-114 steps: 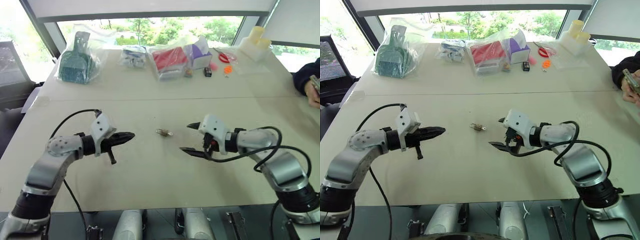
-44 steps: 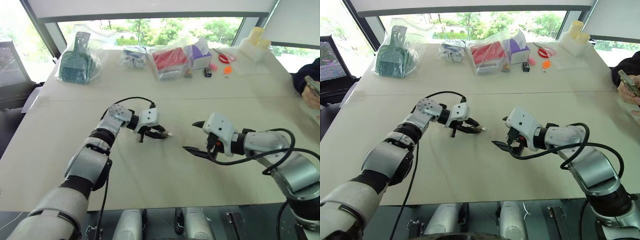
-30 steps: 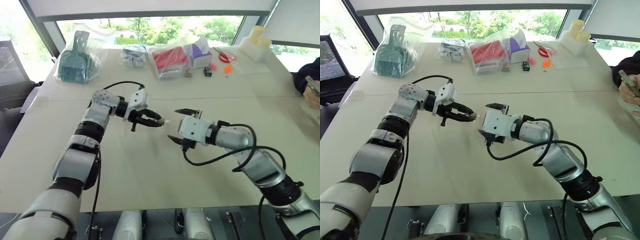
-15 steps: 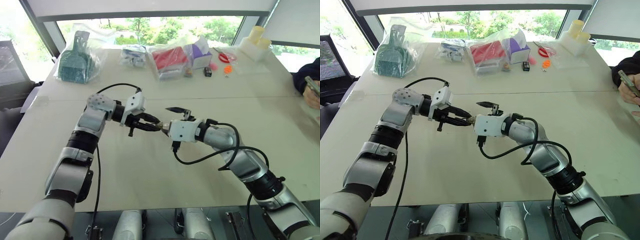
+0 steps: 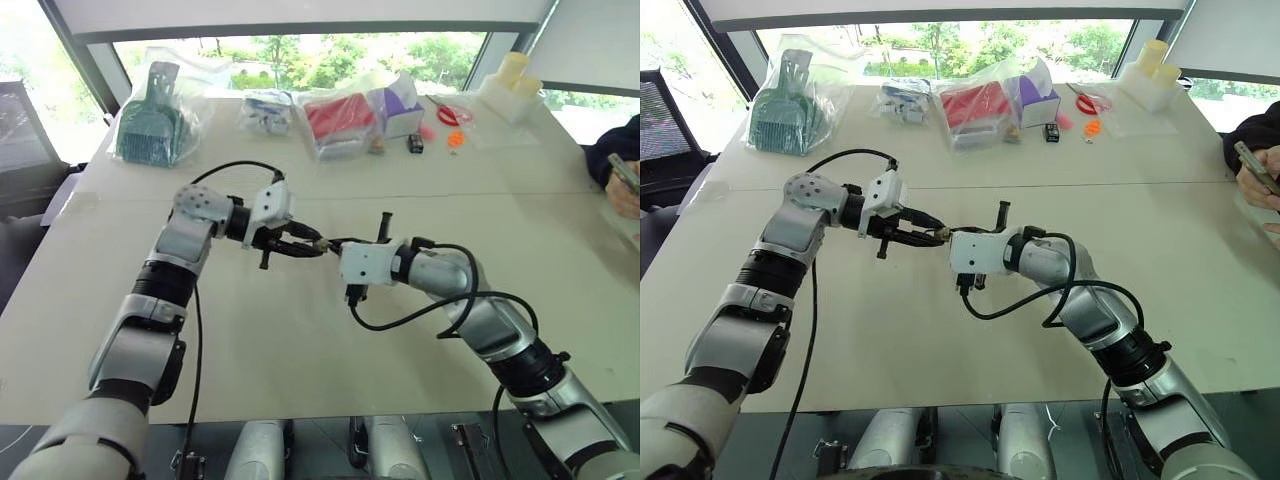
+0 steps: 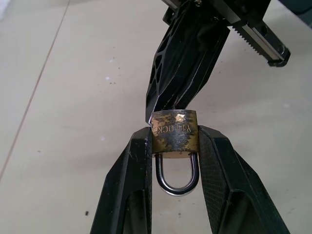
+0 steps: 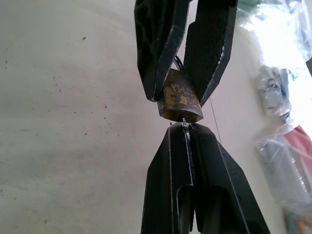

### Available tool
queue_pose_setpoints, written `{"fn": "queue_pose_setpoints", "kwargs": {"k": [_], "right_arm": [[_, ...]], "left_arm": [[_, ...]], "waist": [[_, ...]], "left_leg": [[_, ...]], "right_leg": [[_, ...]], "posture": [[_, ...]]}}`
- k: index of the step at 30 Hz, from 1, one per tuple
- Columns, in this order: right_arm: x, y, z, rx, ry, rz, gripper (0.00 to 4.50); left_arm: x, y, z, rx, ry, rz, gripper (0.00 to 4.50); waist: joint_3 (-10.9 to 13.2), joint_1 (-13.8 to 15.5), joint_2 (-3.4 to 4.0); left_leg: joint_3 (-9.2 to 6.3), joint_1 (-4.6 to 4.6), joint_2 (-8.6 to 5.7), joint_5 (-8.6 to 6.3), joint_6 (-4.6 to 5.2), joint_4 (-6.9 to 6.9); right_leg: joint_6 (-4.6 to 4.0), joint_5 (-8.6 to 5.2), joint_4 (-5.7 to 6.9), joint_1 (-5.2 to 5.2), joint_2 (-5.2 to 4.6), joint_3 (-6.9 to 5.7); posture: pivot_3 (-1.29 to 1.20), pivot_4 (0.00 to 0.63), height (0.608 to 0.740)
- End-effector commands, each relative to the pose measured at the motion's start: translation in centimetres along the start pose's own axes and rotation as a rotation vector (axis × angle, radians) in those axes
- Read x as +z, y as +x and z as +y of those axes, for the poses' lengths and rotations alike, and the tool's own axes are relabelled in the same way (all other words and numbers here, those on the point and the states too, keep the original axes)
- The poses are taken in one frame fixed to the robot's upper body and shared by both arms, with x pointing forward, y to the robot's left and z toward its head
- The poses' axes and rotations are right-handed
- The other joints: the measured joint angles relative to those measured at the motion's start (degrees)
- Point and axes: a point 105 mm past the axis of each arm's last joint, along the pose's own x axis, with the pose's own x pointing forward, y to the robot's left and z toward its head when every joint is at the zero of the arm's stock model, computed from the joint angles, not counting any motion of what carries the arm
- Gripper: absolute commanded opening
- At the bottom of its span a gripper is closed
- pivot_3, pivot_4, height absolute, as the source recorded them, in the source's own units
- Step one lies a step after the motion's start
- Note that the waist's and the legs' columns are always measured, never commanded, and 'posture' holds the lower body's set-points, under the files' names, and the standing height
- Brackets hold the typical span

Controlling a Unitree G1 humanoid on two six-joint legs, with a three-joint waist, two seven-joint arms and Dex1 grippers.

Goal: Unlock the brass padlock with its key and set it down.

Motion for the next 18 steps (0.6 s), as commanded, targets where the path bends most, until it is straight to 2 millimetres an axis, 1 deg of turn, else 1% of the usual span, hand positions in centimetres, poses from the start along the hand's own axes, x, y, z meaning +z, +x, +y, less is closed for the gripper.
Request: {"fn": "queue_pose_setpoints", "kwargs": {"k": [1,4,6,7,9,14,15,16,17,18], "right_arm": [[1.8,0.6,0.7,0.137,0.184,-0.066,0.02],[2.1,1.2,0.5,0.227,0.353,-0.051,0.02],[2.1,1.3,0.6,0.260,0.373,-0.034,0.02],[2.1,1.3,0.3,0.253,0.334,-0.034,0.02],[1.9,1.4,-0.7,0.169,0.148,-0.044,0.02],[1.1,0.7,-0.9,0.044,-0.225,-0.066,0.02],[0.9,0.5,-1.1,0.003,-0.294,-0.078,0.02],[0.8,0.3,-1.1,-0.023,-0.351,-0.090,0.55],[0.8,0.1,-1.1,-0.050,-0.412,-0.107,0.84],[0.9,0.0,-1.2,-0.075,-0.454,-0.123,1.29]], "left_arm": [[2.5,0.3,0.8,0.046,0.207,-0.046,0.74],[2.5,0.6,0.3,0.041,0.389,-0.002,0.74],[2.4,0.7,0.0,0.030,0.457,0.016,0.74],[2.3,0.7,0.0,0.031,0.454,0.013,0.74],[2.2,0.5,0.2,0.042,0.366,-0.004,0.74],[1.7,-0.7,0.5,0.030,0.127,-0.034,0.74],[1.7,-0.9,0.5,0.025,0.101,-0.038,0.74],[1.7,-1.1,0.5,0.021,0.084,-0.039,0.74],[1.8,-1.2,0.4,0.010,0.063,-0.045,0.74],[2.0,-1.3,0.3,-0.002,0.043,-0.051,0.74]], "waist": [[0.00,0.00,0.00],[0.00,-0.08,0.01],[0.00,-0.04,0.02],[-0.01,0.06,0.02],[-0.01,0.16,0.02],[0.00,0.01,0.02],[0.00,-0.07,0.02],[0.00,-0.12,0.02],[0.00,-0.17,0.02],[0.00,-0.24,0.02]], "left_leg": [[0.00,0.01,0.00,0.00,0.00,0.00],[0.00,0.03,0.01,0.00,0.00,0.00],[0.00,0.04,0.02,0.00,0.00,-0.01],[0.01,0.04,0.02,0.00,0.00,-0.01],[0.01,0.04,0.00,0.00,0.00,0.00],[0.12,0.03,-0.05,0.00,0.00,0.00],[0.15,0.03,-0.05,0.00,0.00,0.00],[0.18,0.03,-0.05,0.00,0.00,-0.01],[0.18,0.03,-0.05,0.00,-0.01,-0.01],[0.20,0.04,-0.05,0.01,-0.02,-0.01]], "right_leg": [[0.00,0.00,0.01,0.00,0.00,0.00],[-0.01,0.01,0.04,0.00,0.00,0.00],[-0.02,0.01,0.05,0.00,0.00,0.00],[-0.02,0.01,0.06,0.00,0.00,0.00],[-0.02,0.01,0.05,0.01,0.00,-0.01],[0.01,0.00,0.02,0.03,-0.03,0.00],[0.02,0.00,0.02,0.03,-0.02,0.00],[0.02,0.00,0.02,0.02,-0.02,0.00],[0.02,0.00,0.03,0.02,-0.01,0.00],[0.02,0.00,0.04,0.02,-0.01,0.00]], "posture": [[0.00,0.150,0.740],[0.00,0.150,0.740],[0.00,0.150,0.740],[0.00,0.150,0.740],[0.00,0.150,0.740],[0.00,0.150,0.740],[0.00,0.150,0.740],[0.00,0.150,0.740],[0.00,0.150,0.740],[0.00,0.150,0.740]]}}
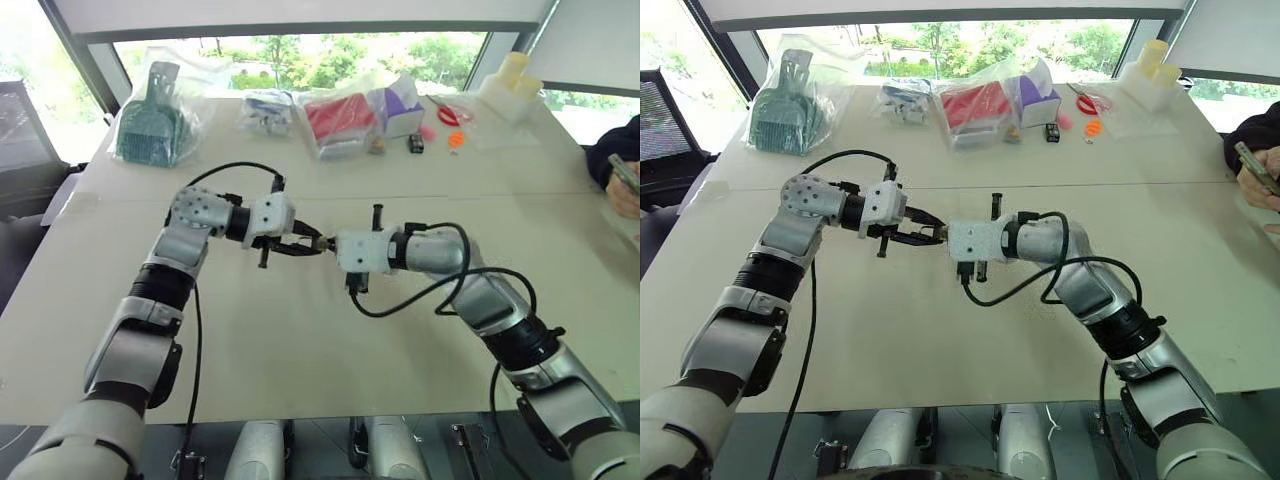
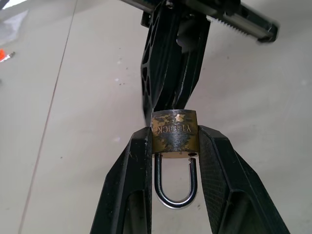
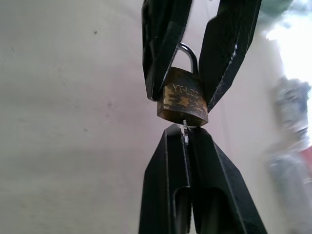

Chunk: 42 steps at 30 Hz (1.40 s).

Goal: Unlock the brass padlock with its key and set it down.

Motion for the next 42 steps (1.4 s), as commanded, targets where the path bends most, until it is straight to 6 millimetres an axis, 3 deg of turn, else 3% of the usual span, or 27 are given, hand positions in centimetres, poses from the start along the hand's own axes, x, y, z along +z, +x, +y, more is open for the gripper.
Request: {"fn": "queue_pose_setpoints", "kwargs": {"k": [1,6,19,21,28,41,42], "right_arm": [[1.1,-0.7,-0.9,-0.108,-0.218,-0.079,1.85],[1.4,-1.2,-1.9,-0.207,-0.312,-0.127,4.46],[2.2,-1.2,-2.7,-0.273,-0.400,-0.187,4.46],[2.3,-1.2,-2.6,-0.273,-0.405,-0.194,3.62],[2.4,-1.2,-2.4,-0.268,-0.407,-0.201,0.05],[2.4,-1.0,-2.3,-0.261,-0.410,-0.200,0.02],[2.4,-1.0,-2.3,-0.260,-0.409,-0.199,0.00]], "left_arm": [[2.3,-1.1,0.7,-0.011,-0.015,-0.061,0.74],[3.0,-1.3,0.7,-0.032,-0.055,-0.072,0.74],[2.7,-1.3,0.7,-0.042,-0.075,-0.055,0.74],[2.6,-1.3,0.7,-0.039,-0.075,-0.052,0.74],[2.7,-1.3,0.9,-0.032,-0.079,-0.057,0.74],[2.5,-1.4,1.3,-0.005,-0.104,-0.047,0.74],[2.4,-1.4,1.4,-0.001,-0.110,-0.047,1.24]], "waist": [[0.00,-0.14,0.00],[0.00,-0.21,0.00],[0.00,-0.17,0.00],[0.00,-0.16,0.00],[0.00,-0.17,0.00],[0.00,-0.14,0.00],[0.00,-0.14,0.00]], "left_leg": [[0.00,0.00,0.00,0.01,-0.01,0.00],[-0.01,0.02,0.02,0.02,-0.04,0.00],[-0.02,0.03,0.02,0.03,-0.04,0.00],[-0.02,0.03,0.02,0.03,-0.04,0.00],[-0.02,0.03,0.02,0.03,-0.04,0.00],[-0.01,0.04,0.02,0.03,-0.04,0.00],[-0.01,0.04,0.02,0.03,-0.04,0.00]], "right_leg": [[0.00,0.00,0.01,0.00,0.00,0.00],[0.00,0.00,0.04,0.00,0.02,0.00],[-0.01,0.00,0.03,0.01,0.01,0.03],[-0.01,0.00,0.03,0.01,0.01,0.03],[-0.01,0.00,0.03,0.01,0.02,0.04],[-0.01,0.00,0.04,0.02,0.01,0.05],[-0.01,0.00,0.04,0.02,0.01,0.05]], "posture": [[0.00,0.150,0.740],[0.00,0.150,0.740],[0.00,0.150,0.740],[0.00,0.150,0.740],[0.00,0.150,0.740],[0.00,0.150,0.740],[0.00,0.150,0.740]]}}
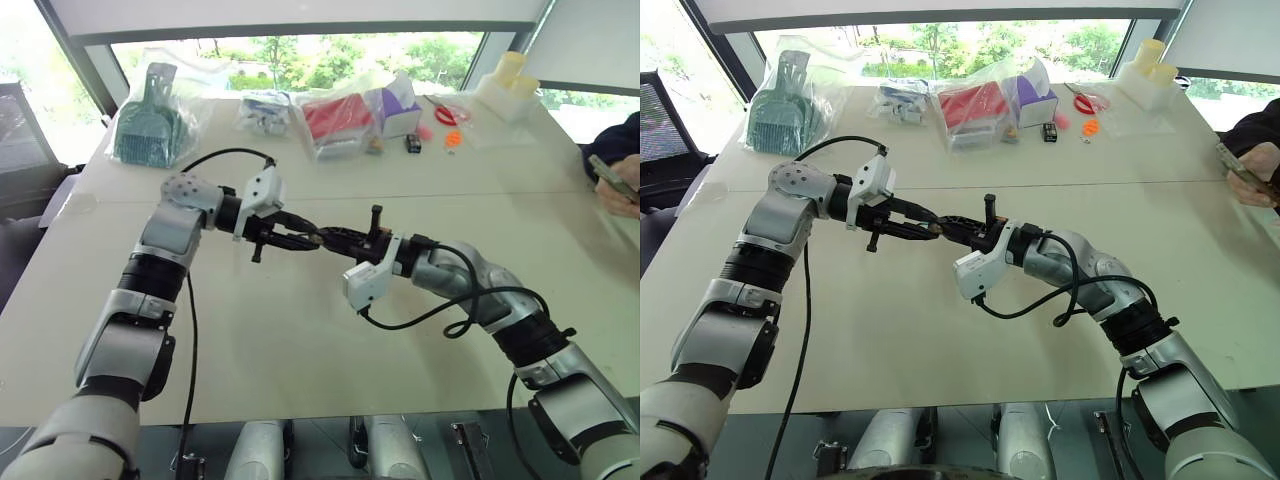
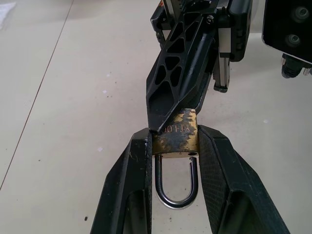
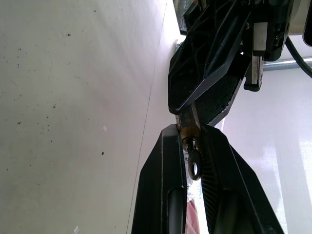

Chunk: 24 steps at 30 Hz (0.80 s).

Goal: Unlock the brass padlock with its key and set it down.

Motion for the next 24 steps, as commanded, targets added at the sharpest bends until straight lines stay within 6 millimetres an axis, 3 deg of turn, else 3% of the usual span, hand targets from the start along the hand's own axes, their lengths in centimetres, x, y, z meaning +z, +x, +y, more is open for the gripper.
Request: {"fn": "queue_pose_setpoints", "kwargs": {"k": [1,7,12,15,23,24], "right_arm": [[0.2,0.0,-2.0,-0.073,-0.012,-0.015,0.00],[-0.1,0.0,-1.8,-0.063,-0.005,-0.004,0.00],[-0.2,0.0,-1.7,-0.061,0.004,0.004,0.00],[-0.3,-0.1,-1.6,-0.060,0.009,0.007,0.00],[-0.4,0.1,-1.8,-0.060,0.009,0.003,0.00],[-0.4,0.1,-1.8,-0.060,0.009,0.003,0.00]], "left_arm": [[1.2,-0.4,0.8,0.034,0.031,-0.007,1.78],[1.9,-1.6,1.0,0.083,0.022,-0.030,4.34],[3.2,-3.2,1.2,0.151,0.007,-0.088,4.43],[3.6,-3.8,0.8,0.163,0.001,-0.103,3.66],[2.4,-3.5,-0.7,0.148,-0.029,-0.081,0.21],[1.9,-3.4,-0.8,0.148,-0.033,-0.068,0.04]], "waist": [[0.00,-0.01,0.00],[0.00,-0.06,0.00],[0.00,-0.08,0.00],[0.00,-0.07,0.00],[0.00,-0.06,0.00],[0.00,-0.07,0.00]], "left_leg": [[0.00,0.00,0.00,0.00,0.00,0.00],[-0.01,0.00,0.00,0.00,0.00,0.00],[-0.07,0.00,0.02,0.00,0.00,0.00],[-0.08,0.01,0.03,0.00,-0.01,0.00],[-0.09,0.03,0.03,0.01,-0.02,0.00],[-0.09,0.03,0.03,0.01,-0.03,0.00]], "right_leg": [[0.00,0.00,0.00,0.00,0.00,0.00],[0.00,0.00,0.00,0.00,0.00,0.00],[0.00,0.00,0.00,0.00,0.00,0.01],[0.00,0.00,0.01,0.00,0.00,0.02],[0.00,0.00,0.03,0.00,0.00,0.04],[0.00,0.00,0.03,0.00,0.00,0.04]], "posture": [[0.00,0.150,0.740],[0.00,0.150,0.740],[0.00,0.150,0.740],[0.00,0.150,0.740],[0.00,0.150,0.740],[0.00,0.150,0.740]]}}
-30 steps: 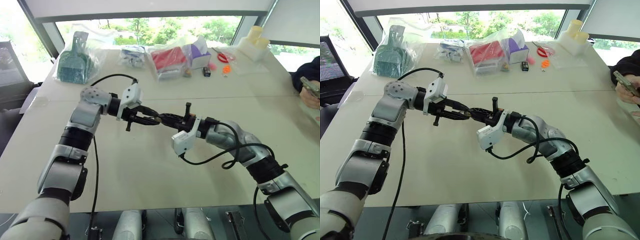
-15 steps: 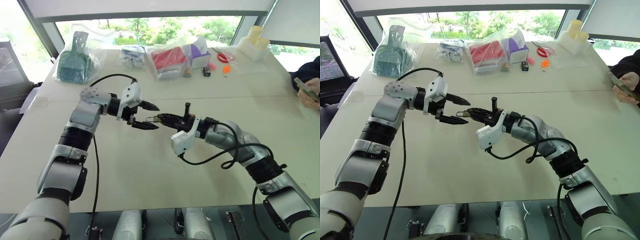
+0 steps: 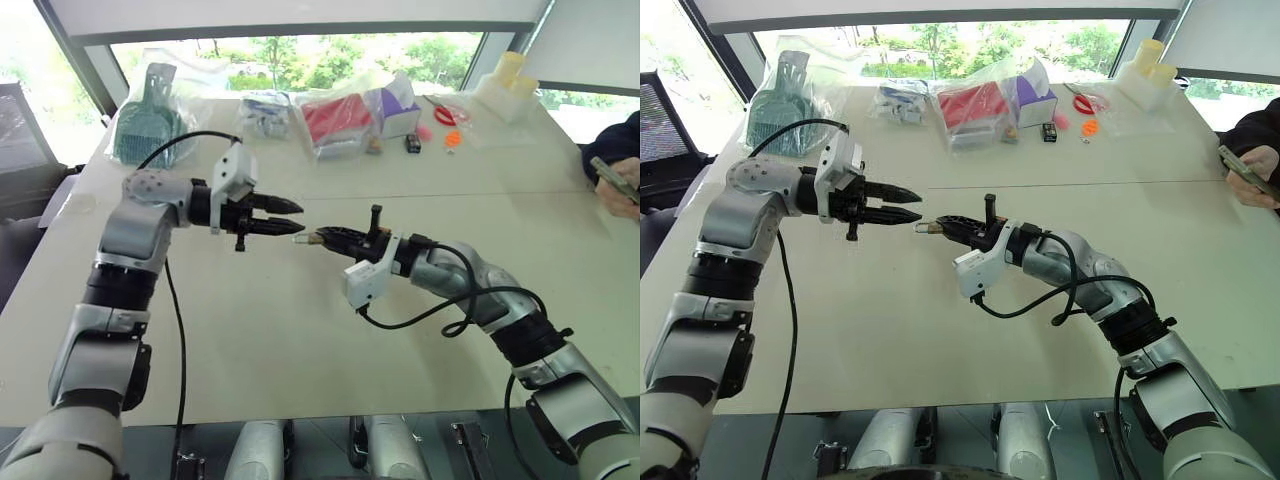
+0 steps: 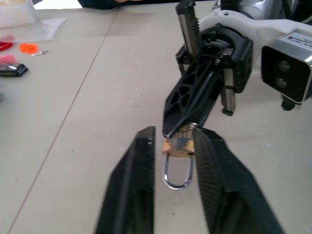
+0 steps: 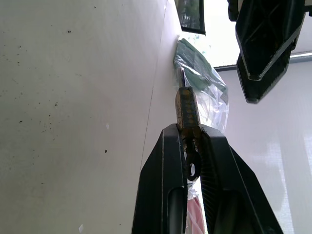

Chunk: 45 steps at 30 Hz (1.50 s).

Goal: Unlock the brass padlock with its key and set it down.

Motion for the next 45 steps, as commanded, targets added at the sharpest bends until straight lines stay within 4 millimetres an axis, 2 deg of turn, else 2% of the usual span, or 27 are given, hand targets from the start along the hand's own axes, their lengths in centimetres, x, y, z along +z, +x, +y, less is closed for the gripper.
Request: {"fn": "queue_pose_setpoints", "kwargs": {"k": [1,7,13,20,26,30,37,41,44,45], "right_arm": [[0.0,-0.1,-2.1,-0.065,-0.015,-0.012,0.00],[0.1,-0.1,-2.2,-0.066,-0.017,-0.014,0.00],[0.2,-0.1,-2.2,-0.064,-0.017,-0.017,0.00],[0.3,-0.1,-2.3,-0.064,-0.018,-0.018,0.00],[0.4,-0.1,-2.3,-0.063,-0.013,-0.020,0.00],[0.3,-0.2,-1.6,-0.043,0.003,-0.013,0.00],[-2.2,-0.5,1.7,0.085,0.036,0.089,0.00],[-3.0,-0.5,3.0,0.137,0.064,0.117,0.00],[-3.3,-0.4,3.6,0.168,0.073,0.118,0.00],[-3.3,-0.3,3.7,0.171,0.072,0.114,0.45]], "left_arm": [[0.0,-0.4,-0.2,0.014,0.035,0.012,0.04],[-1.5,-0.1,-0.3,0.017,-0.003,0.036,0.04],[-3.0,0.6,0.5,0.039,-0.014,0.048,0.04],[-3.9,1.4,1.0,0.049,-0.023,0.048,0.04],[-4.0,1.4,2.1,0.123,-0.014,0.023,0.04],[-3.6,0.7,2.5,0.161,-0.022,0.002,0.04],[-5.0,-2.3,1.5,0.242,-0.065,0.052,0.04],[-5.7,-2.8,0.4,0.269,-0.087,0.075,0.04],[-6.1,-2.9,-1.4,0.273,-0.106,0.085,0.04],[-6.2,-2.8,-2.0,0.272,-0.117,0.084,0.01]], "waist": [[0.00,-0.03,0.00],[0.00,0.07,0.00],[0.00,0.09,0.00],[0.00,0.09,0.00],[0.00,0.04,0.00],[0.00,0.07,0.00],[0.00,-0.73,0.00],[0.00,-0.83,0.00],[0.00,-1.01,0.00],[0.00,-1.03,0.00]], "left_leg": [[0.00,0.01,0.00,0.00,0.00,0.00],[0.02,0.02,-0.01,0.00,-0.01,0.00],[0.05,0.04,-0.02,0.00,0.00,0.00],[0.09,0.03,-0.03,0.00,0.00,0.00],[0.10,0.04,-0.03,0.00,0.00,0.00],[0.09,0.04,-0.02,0.00,0.00,0.00],[0.05,0.08,0.01,0.00,0.00,-0.01],[-0.01,0.08,0.01,0.00,0.00,-0.01],[-0.01,0.10,0.04,0.00,0.00,-0.01],[-0.01,0.10,0.06,0.00,-0.01,-0.01]], "right_leg": [[0.00,0.00,0.00,0.00,0.00,0.00],[0.00,0.00,0.03,0.00,0.00,0.01],[0.00,0.00,0.05,0.00,0.00,0.02],[0.00,0.00,0.06,0.00,0.00,0.02],[0.00,0.00,0.07,0.00,0.00,0.02],[0.00,0.00,0.07,0.00,0.00,0.02],[0.00,0.00,0.13,0.00,0.00,0.03],[-0.01,-0.01,0.20,-0.01,-0.02,0.04],[-0.01,-0.01,0.21,-0.01,-0.03,0.07],[-0.01,-0.01,0.21,-0.01,-0.03,0.07]], "posture": [[0.00,0.150,0.740],[0.00,0.150,0.740],[0.00,0.150,0.740],[0.00,0.150,0.740],[0.00,0.150,0.740],[0.00,0.150,0.740],[0.00,0.150,0.740],[0.00,0.150,0.740],[0.00,0.150,0.740],[0.00,0.150,0.740]]}}
